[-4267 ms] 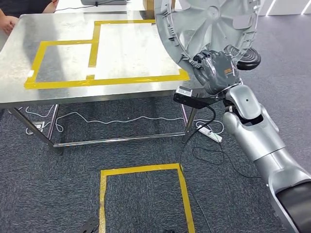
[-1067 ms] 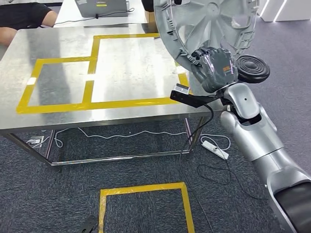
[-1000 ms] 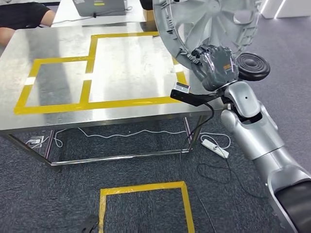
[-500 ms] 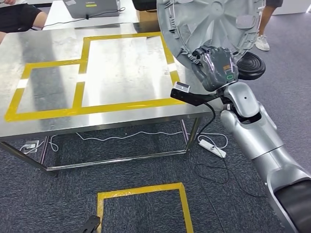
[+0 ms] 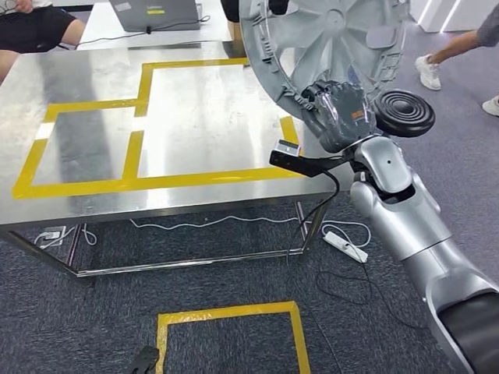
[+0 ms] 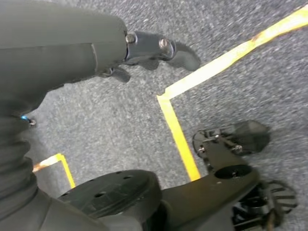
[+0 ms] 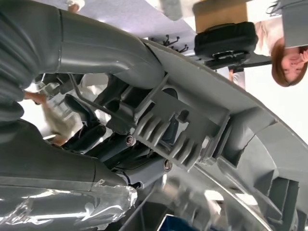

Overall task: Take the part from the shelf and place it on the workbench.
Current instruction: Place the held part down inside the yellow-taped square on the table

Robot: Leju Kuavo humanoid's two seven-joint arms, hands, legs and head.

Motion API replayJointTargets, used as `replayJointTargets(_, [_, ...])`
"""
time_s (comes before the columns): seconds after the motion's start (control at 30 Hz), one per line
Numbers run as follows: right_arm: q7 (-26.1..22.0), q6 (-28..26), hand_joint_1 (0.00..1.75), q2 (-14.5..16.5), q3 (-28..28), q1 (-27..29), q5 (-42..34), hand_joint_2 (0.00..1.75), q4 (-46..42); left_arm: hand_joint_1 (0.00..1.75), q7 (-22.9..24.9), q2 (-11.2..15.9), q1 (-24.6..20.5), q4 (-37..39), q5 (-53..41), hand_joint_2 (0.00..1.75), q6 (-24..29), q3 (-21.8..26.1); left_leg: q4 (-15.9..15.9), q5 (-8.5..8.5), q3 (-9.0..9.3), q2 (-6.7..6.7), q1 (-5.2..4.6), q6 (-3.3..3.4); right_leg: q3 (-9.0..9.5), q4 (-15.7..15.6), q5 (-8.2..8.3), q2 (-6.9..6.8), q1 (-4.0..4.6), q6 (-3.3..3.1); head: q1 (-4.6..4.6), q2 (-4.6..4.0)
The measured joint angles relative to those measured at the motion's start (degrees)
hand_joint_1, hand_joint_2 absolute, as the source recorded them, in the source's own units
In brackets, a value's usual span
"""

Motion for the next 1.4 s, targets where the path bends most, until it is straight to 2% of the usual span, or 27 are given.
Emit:
replayJointTargets(0.07, [0.0,0.0,1.75,0.0,0.0,-0.2,0.0,1.75,0.0,0.00,0.0,0.0,0.0,0.0,0.0,1.75,0.0,0.0,0.0,-0.13,-0.17,0.04,-0.05,-0.47,0.15,-0.4,-0.39,0.14,-0.01,-0.88,-0.15,-0.01])
replayJointTargets(0.13, [0.0,0.0,1.75,-0.1,-0.1,-0.2,0.0,1.75,0.0,0.00,0.0,0.0,-0.1,0.0,0.0,1.75,0.0,0.0,1.4,-1.33,-0.83,0.22,-0.08,-1.06,0.32,-0.6,-0.54,0.18,-0.26,-1.56,-0.37,-0.02])
replayJointTargets(0.17, [0.1,0.0,1.75,-0.1,-0.1,-0.2,0.0,1.75,0.0,0.00,0.0,0.1,-0.2,0.0,0.0,1.75,0.0,0.0,3.7,-2.67,-1.95,0.35,-0.05,-1.39,0.46,-0.7,-0.61,0.17,-0.40,-1.86,-0.50,-0.02])
replayJointTargets(0.23, [0.1,0.0,1.75,-0.1,-0.1,0.1,0.0,1.75,0.0,0.00,0.0,0.0,-0.2,0.0,0.0,1.75,0.0,0.0,11.0,-5.83,-5.67,0.55,0.02,-1.83,0.67,-0.7,-0.86,0.16,-0.41,-2.23,-0.71,-0.02])
replayJointTargets(0.27, [0.1,0.0,1.75,-0.1,0.0,0.4,0.0,1.75,0.1,0.00,0.0,0.0,-0.1,0.0,0.0,1.75,0.0,0.0,14.2,-6.65,-7.40,0.60,0.06,-1.92,0.84,-0.7,-1.00,0.18,-0.40,-2.35,-0.70,-0.02])
replayJointTargets(0.3, [0.1,0.0,1.75,-0.1,0.0,0.7,0.0,1.75,0.1,0.00,0.0,0.0,0.0,0.0,0.0,1.75,0.0,0.0,15.7,-6.37,-8.43,0.62,0.06,-1.90,1.06,-0.7,-1.16,0.22,-0.38,-2.40,-0.70,-0.02])
replayJointTargets(0.33, [0.1,0.0,1.75,-0.1,0.0,0.9,0.0,1.75,0.1,0.00,0.0,0.0,0.0,0.0,0.0,1.75,0.0,0.0,15.0,-4.80,-8.48,0.63,0.04,-1.75,1.35,-0.7,-1.35,0.27,-0.37,-2.39,-0.72,-0.02])
replayJointTargets(0.43, [0.0,0.0,1.75,-0.1,0.0,0.8,0.0,1.75,0.1,0.00,0.0,0.0,0.0,0.0,-0.1,1.75,0.1,0.1,5.1,2.20,-4.94,0.63,-0.09,-0.92,2.14,-0.6,-2.03,0.37,-0.24,-1.94,-0.71,-0.01])
replayJointTargets(0.47, [0.0,0.0,1.75,-0.1,0.0,0.7,0.0,1.75,0.1,0.00,0.0,0.0,-0.1,0.0,-0.1,1.75,0.1,0.1,2.4,2.91,-3.85,0.61,-0.14,-0.66,2.13,-0.6,-2.18,0.38,-0.13,-1.71,-0.72,-0.01])
replayJointTargets(0.57, [0.1,-0.1,1.75,-0.1,0.0,0.4,-0.1,1.75,0.1,0.00,0.0,0.0,0.0,0.0,-0.1,1.75,0.1,0.2,0.2,1.99,-2.90,0.45,-0.16,0.00,1.94,-0.8,-2.35,0.33,0.05,-0.95,-0.70,-0.02])
replayJointTargets(0.63, [0.1,-0.1,1.75,-0.1,0.0,0.4,-0.1,1.75,0.1,0.00,0.0,0.1,0.1,0.0,-0.1,1.75,0.1,0.3,-0.1,1.89,-2.57,0.38,0.04,0.54,1.64,0.2,-3.50,0.23,0.05,-0.43,-0.60,-0.02])
replayJointTargets(0.67, [0.1,-0.1,1.75,-0.1,0.0,0.5,-0.2,1.75,0.1,0.00,0.0,0.1,0.1,0.0,-0.1,1.75,0.1,0.3,-0.3,1.82,-2.28,0.36,0.17,0.83,0.92,2.2,-4.90,0.19,0.06,-0.27,-0.52,-0.02])
replayJointTargets(0.73, [0.0,-0.1,1.75,0.0,0.1,1.0,-0.1,1.75,0.2,0.00,0.0,0.1,0.2,0.0,-0.2,1.75,0.1,0.3,-0.3,1.48,-1.72,0.31,0.18,1.23,-2.01,9.4,-8.62,0.15,0.06,-0.15,-0.42,-0.02])
replayJointTargets(0.77, [0.0,-0.1,1.75,0.0,0.2,1.3,-0.1,1.75,0.2,0.00,0.0,0.0,0.3,0.0,-0.2,1.75,0.0,0.3,-0.3,1.28,-1.43,0.27,0.17,1.33,-3.70,13.1,-9.84,0.15,0.05,-0.09,-0.43,-0.02])
replayJointTargets(0.8, [0.0,-0.1,1.75,0.0,0.3,1.5,-0.1,1.75,0.3,0.00,0.0,0.0,0.4,0.0,-0.2,1.75,0.0,0.4,-0.3,1.06,-1.12,0.22,0.17,1.35,-4.88,15.2,-9.91,0.15,0.04,0.00,-0.42,-0.02])
replayJointTargets(0.83, [0.0,-0.1,1.75,0.0,0.3,1.6,-0.1,1.75,0.4,0.00,0.0,0.0,0.5,0.0,-0.2,1.75,0.0,0.4,-0.3,0.84,-0.80,0.15,0.19,1.29,-5.22,15.2,-8.69,0.13,0.01,0.08,-0.41,-0.02])
replayJointTargets(0.87, [0.0,-0.1,1.75,0.0,0.2,1.6,-0.1,1.75,0.4,0.00,0.0,0.0,0.5,0.0,-0.2,1.75,0.0,0.4,-0.3,0.60,-0.45,0.09,0.23,1.17,-4.59,12.8,-6.33,0.10,-0.04,0.15,-0.42,-0.02])
replayJointTargets(0.93, [0.0,-0.1,1.75,0.0,0.1,1.4,-0.2,1.75,0.4,0.00,0.0,0.0,0.4,0.0,-0.2,1.75,0.0,0.4,-0.3,0.14,0.12,-0.01,0.21,0.73,-1.80,5.1,-1.39,-0.08,-0.07,0.31,-0.41,-0.02])
replayJointTargets(0.97, [0.0,-0.1,1.75,0.0,0.1,1.2,-0.2,1.75,0.4,0.00,0.0,0.0,0.4,0.0,-0.2,1.75,0.0,0.5,-0.2,0.00,0.20,-0.04,0.14,0.47,-0.45,1.9,-0.30,-0.13,-0.06,0.24,-0.39,-0.02])
replayJointTargets(1.0, [0.0,-0.1,1.75,0.0,0.0,0.9,-0.1,1.75,0.4,0.00,0.0,0.1,0.3,0.0,-0.2,1.75,0.0,0.6,-0.2,-0.05,0.16,-0.05,0.04,0.21,0.34,0.1,-0.07,-0.09,-0.01,0.05,-0.46,-0.01])
replayJointTargets(1.13, [0.0,-0.1,1.75,-0.1,-0.1,0.6,-0.1,1.75,0.4,0.00,0.0,0.1,0.1,0.0,-0.2,1.75,0.0,1.0,0.4,-0.74,-0.24,0.17,-0.02,-0.85,0.90,-0.9,-0.91,0.21,-0.14,-1.46,-0.63,-0.02])
replayJointTargets(1.2, [0.2,-0.1,1.75,-0.1,-0.1,0.6,-0.2,1.75,0.4,0.00,0.0,0.2,0.0,0.0,-0.1,1.75,0.0,1.2,4.9,-3.43,-2.23,0.45,0.02,-1.60,1.27,-1.2,-1.05,0.19,-0.39,-2.09,-0.82,-0.02])
replayJointTargets(1.27, [0.2,-0.1,1.75,-0.1,-0.1,1.0,-0.2,1.75,0.4,0.00,0.0,0.2,0.0,0.0,-0.1,1.75,0.0,1.3,12.4,-6.55,-5.91,0.66,0.08,-2.00,1.59,-1.3,-1.32,0.20,-0.41,-2.41,-0.94,-0.02])
replayJointTargets(1.3, [0.2,-0.1,1.75,-0.1,0.0,1.2,-0.2,1.75,0.4,0.00,0.0,0.1,0.0,0.0,0.0,1.75,0.0,1.3,15.0,-6.89,-7.34,0.71,0.09,-2.00,1.81,-1.3,-1.45,0.23,-0.40,-2.47,-0.95,-0.02])
replayJointTargets(1.33, [0.2,-0.1,1.75,-0.1,0.0,1.4,-0.2,1.75,0.5,0.00,-0.1,0.1,0.1,0.0,0.0,1.75,0.0,1.4,15.5,-5.94,-8.00,0.73,0.07,-1.88,2.07,-1.3,-1.59,0.27,-0.39,-2.47,-0.95,-0.02])
replayJointTargets(1.37, [0.2,-0.1,1.75,-0.1,0.0,1.6,-0.2,1.75,0.4,0.00,-0.2,0.1,0.1,0.0,0.0,1.75,0.0,1.4,13.9,-3.80,-7.73,0.73,0.04,-1.65,2.36,-1.3,-1.76,0.32,-0.39,-2.41,-0.95,-0.02])
replayJointTargets(1.4, [0.1,-0.1,1.75,-0.1,0.0,1.6,-0.2,1.75,0.4,0.00,-0.3,0.1,0.1,0.0,0.0,1.75,0.0,1.4,10.5,-0.93,-6.74,0.73,0.00,-1.35,2.65,-1.2,-1.94,0.35,-0.39,-2.28,-0.95,-0.02])
